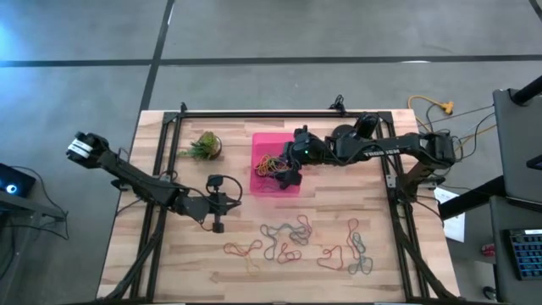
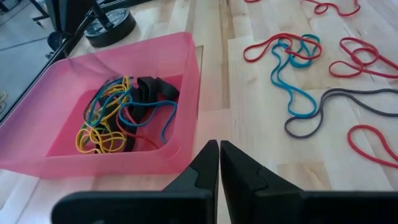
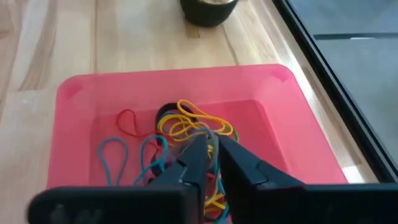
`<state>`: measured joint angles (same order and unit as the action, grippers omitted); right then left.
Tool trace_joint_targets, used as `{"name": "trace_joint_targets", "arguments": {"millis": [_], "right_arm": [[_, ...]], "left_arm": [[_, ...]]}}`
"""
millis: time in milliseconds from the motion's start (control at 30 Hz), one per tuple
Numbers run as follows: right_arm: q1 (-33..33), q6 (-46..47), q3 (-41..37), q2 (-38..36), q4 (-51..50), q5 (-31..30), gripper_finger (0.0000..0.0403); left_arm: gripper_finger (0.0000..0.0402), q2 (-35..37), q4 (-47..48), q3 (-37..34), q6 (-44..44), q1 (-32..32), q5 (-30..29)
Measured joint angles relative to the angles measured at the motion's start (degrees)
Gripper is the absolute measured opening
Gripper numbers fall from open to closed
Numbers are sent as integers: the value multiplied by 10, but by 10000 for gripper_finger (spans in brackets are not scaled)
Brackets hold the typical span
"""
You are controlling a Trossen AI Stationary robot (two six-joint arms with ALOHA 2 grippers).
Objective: Pick and place rubber bands into bin
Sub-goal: Put the purple rubber bands into the pink bin, then put the yellow rubber bands into the pink bin
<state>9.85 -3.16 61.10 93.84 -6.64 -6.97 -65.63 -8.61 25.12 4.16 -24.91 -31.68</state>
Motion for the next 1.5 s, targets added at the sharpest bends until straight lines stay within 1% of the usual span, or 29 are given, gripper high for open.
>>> {"name": "trace_joint_targets", "arguments": {"millis": [200, 267, 333, 467, 567, 733, 967, 1067, 1133, 1233, 1300, 1500], "right_arm": [[-1, 2, 4, 0, 0, 0, 100], [-3, 2, 10, 0, -2, 2, 119], [-8, -4, 15, -1, -11, 21, 134], [-36, -35, 27, -3, -42, 80, 149], [-67, -39, 39, -4, -74, 87, 149], [-123, -30, 49, -4, -120, 87, 138], [-198, 16, 50, -4, -160, 85, 122], [-229, 36, 50, -4, -159, 85, 117], [-248, 45, 50, -4, -159, 85, 113], [-276, 47, 50, -4, -159, 84, 109], [-291, 51, 50, -4, -159, 84, 106], [-318, 66, 49, -4, -159, 81, 95]], "left_arm": [[0, 0, -4, -1, 0, 0, 0], [0, -2, -4, -1, 0, 0, 8], [0, -6, -4, -3, 0, 0, 42], [0, -25, -4, -3, -4, 0, 163], [0, -44, -4, -4, -3, 0, 234], [0, -75, -4, -4, 1, 0, 285], [0, -104, -6, 3, 31, 0, 301], [0, -121, -30, 3, 45, 0, 306], [0, -136, -55, 3, 45, 0, 320], [0, -164, -85, 4, 51, 0, 360], [0, -182, -92, 8, 67, 0, 374], [0, -221, -86, 31, 75, 0, 377]]}}
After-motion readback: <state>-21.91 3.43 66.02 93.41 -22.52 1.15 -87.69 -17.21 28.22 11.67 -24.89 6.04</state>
